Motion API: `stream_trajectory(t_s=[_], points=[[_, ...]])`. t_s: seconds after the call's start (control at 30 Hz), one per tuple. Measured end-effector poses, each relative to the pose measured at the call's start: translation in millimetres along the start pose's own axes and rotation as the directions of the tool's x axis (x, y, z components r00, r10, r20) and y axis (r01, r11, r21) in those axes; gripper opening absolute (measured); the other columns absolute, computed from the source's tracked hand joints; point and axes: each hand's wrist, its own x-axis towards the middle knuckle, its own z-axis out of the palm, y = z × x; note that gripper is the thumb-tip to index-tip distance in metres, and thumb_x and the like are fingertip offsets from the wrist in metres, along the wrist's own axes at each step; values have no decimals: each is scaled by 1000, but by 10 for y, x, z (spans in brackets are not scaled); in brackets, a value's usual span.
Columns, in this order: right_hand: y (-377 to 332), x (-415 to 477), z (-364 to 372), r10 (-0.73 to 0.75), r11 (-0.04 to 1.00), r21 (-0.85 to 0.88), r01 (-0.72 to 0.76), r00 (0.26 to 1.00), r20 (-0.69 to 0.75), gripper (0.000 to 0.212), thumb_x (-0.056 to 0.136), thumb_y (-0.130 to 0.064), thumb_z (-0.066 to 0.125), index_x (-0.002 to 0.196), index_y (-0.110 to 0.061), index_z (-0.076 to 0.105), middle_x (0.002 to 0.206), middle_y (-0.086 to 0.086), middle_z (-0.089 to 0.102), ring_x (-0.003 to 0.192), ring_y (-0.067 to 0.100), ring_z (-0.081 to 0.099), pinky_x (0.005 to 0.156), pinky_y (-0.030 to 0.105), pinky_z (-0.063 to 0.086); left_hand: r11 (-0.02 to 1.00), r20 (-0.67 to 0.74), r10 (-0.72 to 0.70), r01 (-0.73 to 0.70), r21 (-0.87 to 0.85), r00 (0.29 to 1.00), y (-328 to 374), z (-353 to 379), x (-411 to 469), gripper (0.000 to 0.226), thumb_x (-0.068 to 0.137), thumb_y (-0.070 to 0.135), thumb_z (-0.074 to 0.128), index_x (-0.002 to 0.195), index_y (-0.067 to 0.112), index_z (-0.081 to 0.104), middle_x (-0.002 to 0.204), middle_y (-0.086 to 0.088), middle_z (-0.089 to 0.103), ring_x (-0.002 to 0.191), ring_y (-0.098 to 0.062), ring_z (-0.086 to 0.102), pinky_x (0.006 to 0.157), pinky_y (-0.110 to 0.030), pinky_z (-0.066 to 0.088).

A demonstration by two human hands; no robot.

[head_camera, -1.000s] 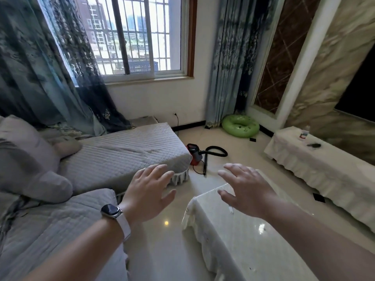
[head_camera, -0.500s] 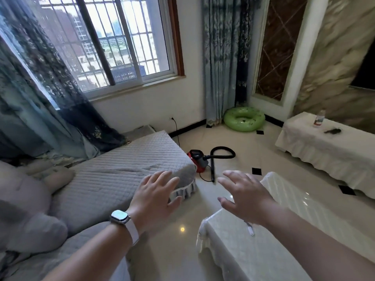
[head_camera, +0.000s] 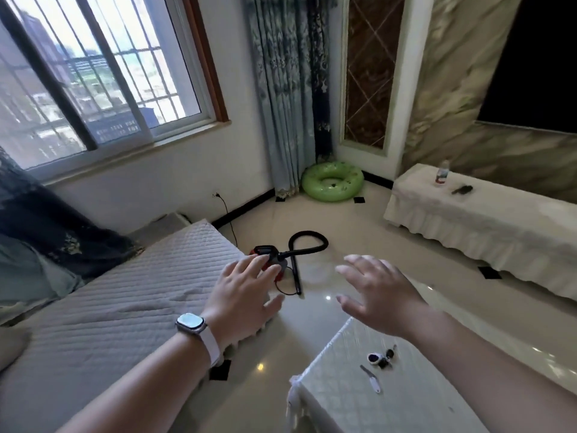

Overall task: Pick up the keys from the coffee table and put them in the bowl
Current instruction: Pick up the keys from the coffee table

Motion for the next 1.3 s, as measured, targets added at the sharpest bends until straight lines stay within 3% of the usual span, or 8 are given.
stream_trajectory(t_s=[0.2,0.33,0.5,0.7,0.87,0.97,1.07,1.3], points=[[246,324,210,180,982,-58,-178,983,33,51,79,-52,45,113,-18,64,116,11,66,103,31,63,83,43,51,978,23,194,-192,-86,981,-207,471,908,55,87,58,43,129,25,55,137,-4,56,128,-27,48,106,-45,36],[338,614,338,341,939,-68,-337,937,71,55,82,-52,39,119,-18,61,125,10,61,111,32,57,92,41,44,936,35,326,-318,-153,945,-427,811,1556,54,84,57,45,123,23,59,131,-6,60,123,-29,53,100,-46,42],[333,937,487,533,844,-98,-527,844,54,53,81,-50,41,113,-16,65,117,8,64,104,32,60,86,42,48,859,12,464,-447,-248,886,-647,1204,2292,53,85,56,47,123,21,60,129,-7,62,121,-30,54,97,-45,44],[322,789,764,746,666,-73,-742,661,84,53,84,-48,41,119,-14,59,127,7,57,111,30,53,90,40,42,743,78,623,-557,-372,778,-420,1686,2724,59,86,59,38,129,23,56,135,-5,58,126,-29,50,100,-45,41],[301,398,964,841,538,-83,-839,528,120,63,86,-53,30,132,-16,50,140,4,48,124,25,44,98,37,36,655,140,732,-631,-415,667,-69,2038,2810,56,91,56,42,139,26,45,146,-1,47,136,-24,38,109,-42,32],[364,219,1160,879,466,-47,-883,456,142,57,88,-52,34,132,-18,48,137,2,47,124,23,43,98,36,36,617,200,779,-667,-418,595,210,2259,2823,58,92,57,40,142,27,41,148,-1,44,137,-22,36,110,-41,32],[472,82,1458,888,436,-7,-900,428,166,51,92,-47,44,135,-19,46,138,-1,46,124,20,42,97,33,34,604,264,795,-672,-429,546,475,2510,2798,57,92,56,41,141,27,42,148,-1,44,136,-22,36,109,-40,31],[806,-286,2270,901,331,74,-941,339,270,52,91,-48,47,134,-18,47,135,2,50,118,21,49,92,36,41,624,438,776,-651,-433,454,947,3191,2713,53,92,51,44,139,27,43,147,1,44,134,-22,37,106,-39,30]])
